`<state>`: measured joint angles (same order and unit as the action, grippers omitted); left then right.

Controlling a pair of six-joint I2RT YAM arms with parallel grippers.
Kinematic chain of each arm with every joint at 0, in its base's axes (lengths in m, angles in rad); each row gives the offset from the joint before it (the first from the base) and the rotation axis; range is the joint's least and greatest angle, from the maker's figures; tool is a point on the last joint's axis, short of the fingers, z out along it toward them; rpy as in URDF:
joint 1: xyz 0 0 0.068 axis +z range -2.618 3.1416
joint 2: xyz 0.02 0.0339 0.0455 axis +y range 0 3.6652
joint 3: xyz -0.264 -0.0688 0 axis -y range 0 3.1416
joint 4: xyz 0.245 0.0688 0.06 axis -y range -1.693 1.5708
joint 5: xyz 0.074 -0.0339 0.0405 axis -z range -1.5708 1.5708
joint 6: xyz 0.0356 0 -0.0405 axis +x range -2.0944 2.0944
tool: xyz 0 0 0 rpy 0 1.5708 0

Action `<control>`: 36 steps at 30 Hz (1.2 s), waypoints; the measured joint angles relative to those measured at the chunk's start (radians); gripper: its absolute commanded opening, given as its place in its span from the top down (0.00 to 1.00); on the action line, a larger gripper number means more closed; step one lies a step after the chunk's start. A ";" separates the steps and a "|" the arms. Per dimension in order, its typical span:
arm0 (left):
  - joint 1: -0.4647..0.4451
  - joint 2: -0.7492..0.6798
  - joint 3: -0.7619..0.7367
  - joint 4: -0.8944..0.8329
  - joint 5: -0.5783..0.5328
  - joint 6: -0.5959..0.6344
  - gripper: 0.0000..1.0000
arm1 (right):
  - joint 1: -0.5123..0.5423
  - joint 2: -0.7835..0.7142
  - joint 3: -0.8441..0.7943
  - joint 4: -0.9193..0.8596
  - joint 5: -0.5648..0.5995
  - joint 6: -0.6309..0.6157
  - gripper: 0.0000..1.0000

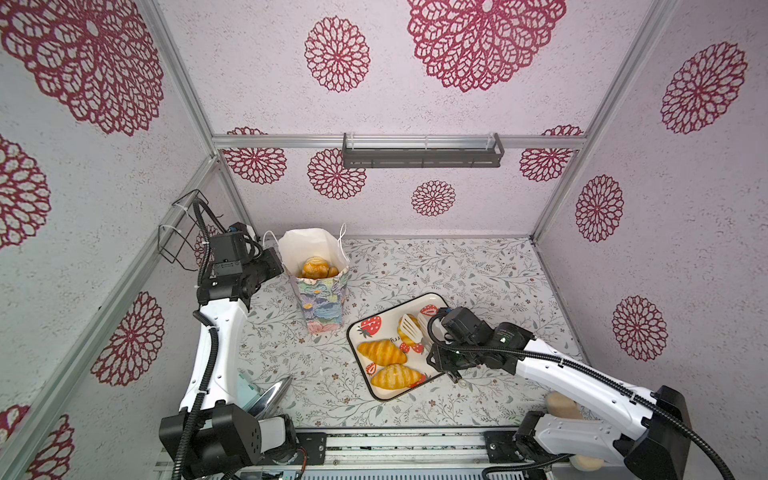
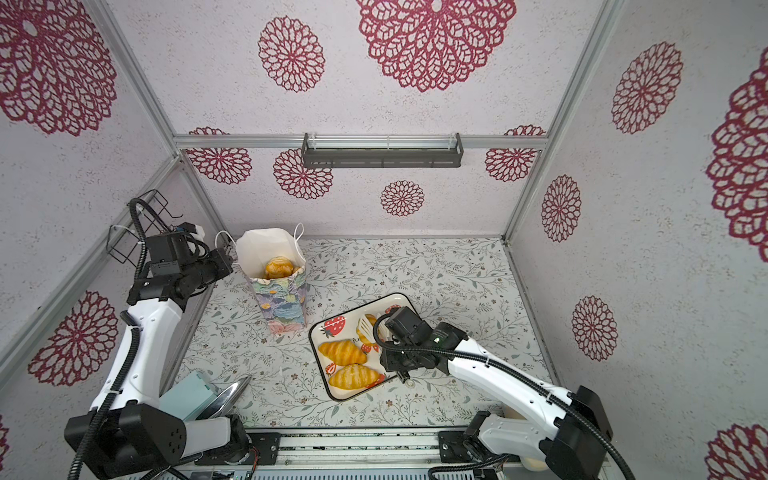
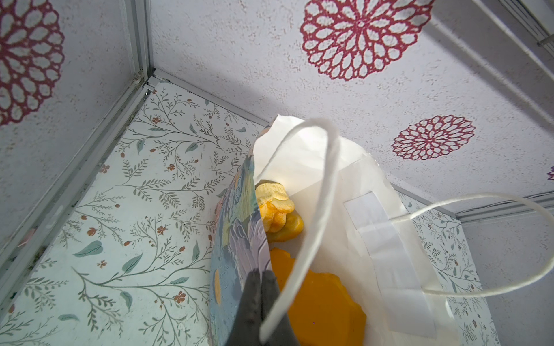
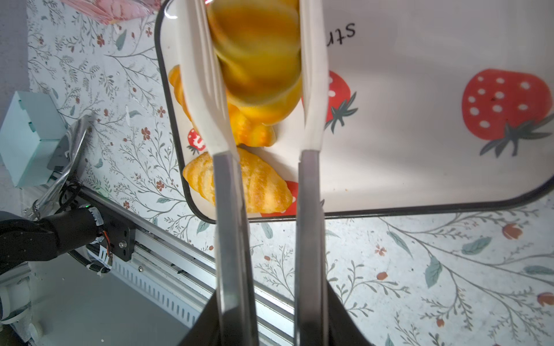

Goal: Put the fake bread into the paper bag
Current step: 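Clamp the yellow striped bun between the tongs and lift it, then carry the striped bun with the tongs over the bag opening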

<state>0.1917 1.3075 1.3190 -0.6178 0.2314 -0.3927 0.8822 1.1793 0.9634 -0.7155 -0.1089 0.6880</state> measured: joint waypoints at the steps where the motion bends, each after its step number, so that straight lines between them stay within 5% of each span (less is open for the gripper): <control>1: 0.000 0.000 0.000 0.000 0.001 0.000 1.00 | 0.000 0.006 0.010 0.004 0.000 -0.003 0.62; 36: 0.004 0.000 -0.011 0.028 0.034 -0.001 1.00 | -0.002 0.168 0.365 0.123 -0.072 -0.162 0.62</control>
<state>0.1959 1.3075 1.3079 -0.5896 0.2657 -0.3935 0.8806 1.3476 1.3285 -0.5922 -0.1806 0.5262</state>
